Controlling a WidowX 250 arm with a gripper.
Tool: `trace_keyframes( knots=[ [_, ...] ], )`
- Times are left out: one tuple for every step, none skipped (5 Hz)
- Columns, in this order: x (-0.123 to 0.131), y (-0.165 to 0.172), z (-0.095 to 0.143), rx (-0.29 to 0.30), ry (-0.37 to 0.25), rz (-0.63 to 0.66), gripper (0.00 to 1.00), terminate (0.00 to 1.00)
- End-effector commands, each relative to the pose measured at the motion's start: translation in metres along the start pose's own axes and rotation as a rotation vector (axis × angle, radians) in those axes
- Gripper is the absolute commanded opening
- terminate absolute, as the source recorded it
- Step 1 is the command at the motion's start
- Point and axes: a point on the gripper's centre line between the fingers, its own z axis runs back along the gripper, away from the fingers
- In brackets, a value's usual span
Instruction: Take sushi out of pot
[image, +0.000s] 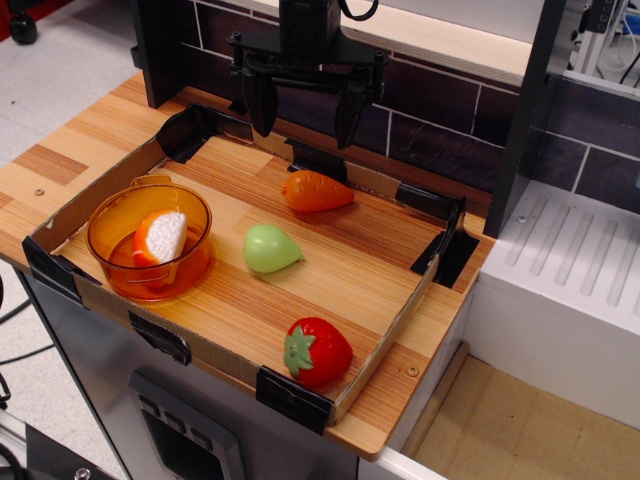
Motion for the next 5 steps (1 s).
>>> trace_keyframes(
  knots=[
    [0.0, 0.0, 0.0, 0.0, 0.0, 0.0, 1.0, 0.0],
    [-0.021, 0.011, 0.019, -0.039, -0.043, -0.026, 1.0, 0.0],
    [-0.034, 0.025, 0.031, -0.069, -0.045, -0.033, 1.0, 0.0],
    [-0.043, 0.048, 0.036, -0.084, -0.069, -0.019, 1.0, 0.0],
    [-0.056, 0.071, 0.034, -0.059, -0.073, 0.001, 1.0, 0.0]
  ],
)
